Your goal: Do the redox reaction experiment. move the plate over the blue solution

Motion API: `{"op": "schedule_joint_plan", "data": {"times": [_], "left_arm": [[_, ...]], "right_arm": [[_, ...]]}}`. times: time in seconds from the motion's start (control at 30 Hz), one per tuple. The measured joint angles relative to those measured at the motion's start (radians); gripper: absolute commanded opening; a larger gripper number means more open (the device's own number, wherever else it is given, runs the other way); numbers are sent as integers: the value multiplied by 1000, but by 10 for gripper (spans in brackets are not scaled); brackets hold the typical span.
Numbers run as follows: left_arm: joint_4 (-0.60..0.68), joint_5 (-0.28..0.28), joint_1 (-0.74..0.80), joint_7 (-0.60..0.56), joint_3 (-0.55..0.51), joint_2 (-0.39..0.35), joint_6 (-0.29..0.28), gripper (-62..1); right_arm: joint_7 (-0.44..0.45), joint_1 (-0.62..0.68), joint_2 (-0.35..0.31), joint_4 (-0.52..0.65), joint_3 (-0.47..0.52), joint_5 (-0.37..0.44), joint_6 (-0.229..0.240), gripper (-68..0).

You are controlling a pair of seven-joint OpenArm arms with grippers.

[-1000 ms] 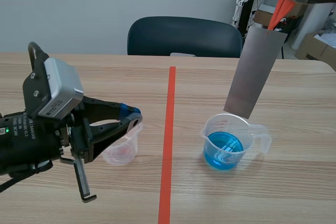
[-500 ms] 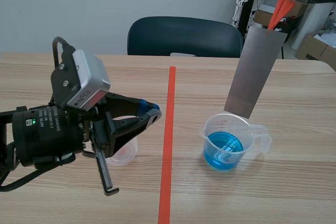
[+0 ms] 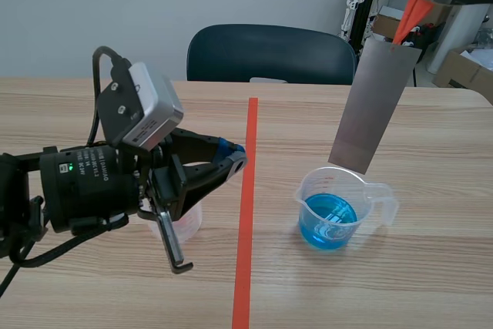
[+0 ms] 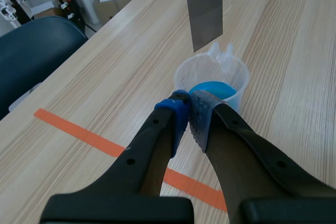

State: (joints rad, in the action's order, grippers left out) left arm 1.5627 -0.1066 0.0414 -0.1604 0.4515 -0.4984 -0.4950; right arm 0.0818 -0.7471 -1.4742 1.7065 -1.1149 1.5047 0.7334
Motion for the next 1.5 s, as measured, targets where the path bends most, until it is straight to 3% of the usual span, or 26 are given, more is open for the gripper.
{"op": "schedule_joint_plan", "data": {"times": [0.87, 1.5], "left_arm": [[-54, 1, -86, 76, 80, 51, -23, -569], [-142, 0, -106, 59, 80, 66, -26, -569]], "right_arm": [[0, 0, 0, 0, 0, 0, 0, -673], [0, 0, 0, 0, 0, 0, 0, -673]]}}
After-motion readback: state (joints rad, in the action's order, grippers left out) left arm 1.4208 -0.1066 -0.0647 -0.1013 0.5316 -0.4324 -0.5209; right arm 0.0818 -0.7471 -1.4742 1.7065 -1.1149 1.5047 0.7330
